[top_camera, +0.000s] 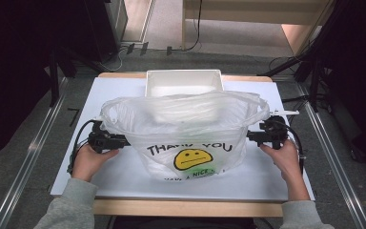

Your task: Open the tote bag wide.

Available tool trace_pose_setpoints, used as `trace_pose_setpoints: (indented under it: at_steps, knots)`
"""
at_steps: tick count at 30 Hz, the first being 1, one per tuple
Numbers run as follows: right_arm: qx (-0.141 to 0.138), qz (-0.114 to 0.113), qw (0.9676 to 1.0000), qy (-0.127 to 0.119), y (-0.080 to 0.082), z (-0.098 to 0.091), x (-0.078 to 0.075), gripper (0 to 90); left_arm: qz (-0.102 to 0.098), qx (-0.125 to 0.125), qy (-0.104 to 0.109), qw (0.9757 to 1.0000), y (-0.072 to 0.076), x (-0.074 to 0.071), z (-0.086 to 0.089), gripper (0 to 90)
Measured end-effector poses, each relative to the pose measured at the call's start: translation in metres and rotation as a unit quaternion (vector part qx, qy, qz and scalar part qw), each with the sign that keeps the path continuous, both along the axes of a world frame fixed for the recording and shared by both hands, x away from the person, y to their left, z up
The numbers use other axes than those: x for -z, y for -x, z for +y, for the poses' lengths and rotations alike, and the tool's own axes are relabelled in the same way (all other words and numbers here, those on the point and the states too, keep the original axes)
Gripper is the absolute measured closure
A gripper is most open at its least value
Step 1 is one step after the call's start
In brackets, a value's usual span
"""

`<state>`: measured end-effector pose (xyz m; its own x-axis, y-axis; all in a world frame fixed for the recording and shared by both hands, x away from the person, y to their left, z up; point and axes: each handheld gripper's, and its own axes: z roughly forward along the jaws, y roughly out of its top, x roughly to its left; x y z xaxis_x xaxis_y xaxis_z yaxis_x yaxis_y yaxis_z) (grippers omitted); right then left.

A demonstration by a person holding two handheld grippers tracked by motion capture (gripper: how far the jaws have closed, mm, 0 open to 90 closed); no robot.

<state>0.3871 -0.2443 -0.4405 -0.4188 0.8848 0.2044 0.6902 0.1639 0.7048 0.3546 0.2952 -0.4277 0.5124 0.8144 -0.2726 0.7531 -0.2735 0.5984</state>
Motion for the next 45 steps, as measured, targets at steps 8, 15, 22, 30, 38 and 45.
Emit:
trace_pose_setpoints:
  at_steps: [8,15,22,30,38,45]
  knots:
    - [-0.022,-0.009,0.9991,-0.034,0.004,-0.005,-0.006,24.7,-0.001,-0.003,0.014,0.9999,-0.004,-0.001,0.003,56.4]
    - [-0.032,-0.007,0.9989,-0.034,0.006,-0.003,-0.007,30.3,0.013,-0.004,0.021,0.9997,-0.009,0.001,0.006,47.3]
    - [-0.045,0.008,0.9982,-0.040,0.005,-0.004,-0.008,38.3,0.017,-0.004,0.020,0.9996,-0.010,0.002,0.006,42.3]
    - [-0.050,0.004,0.9983,-0.030,0.006,-0.002,-0.007,38.3,0.019,-0.004,0.026,0.9995,-0.011,0.003,0.007,39.5]
    - [-0.046,0.002,0.9984,-0.032,0.005,-0.002,-0.008,38.8,0.022,-0.002,0.028,0.9994,-0.011,0.003,0.007,38.4]
    - [-0.047,0.001,0.9982,-0.037,0.005,-0.004,-0.011,40.2,0.024,-0.001,0.029,0.9993,-0.010,0.004,0.007,37.9]
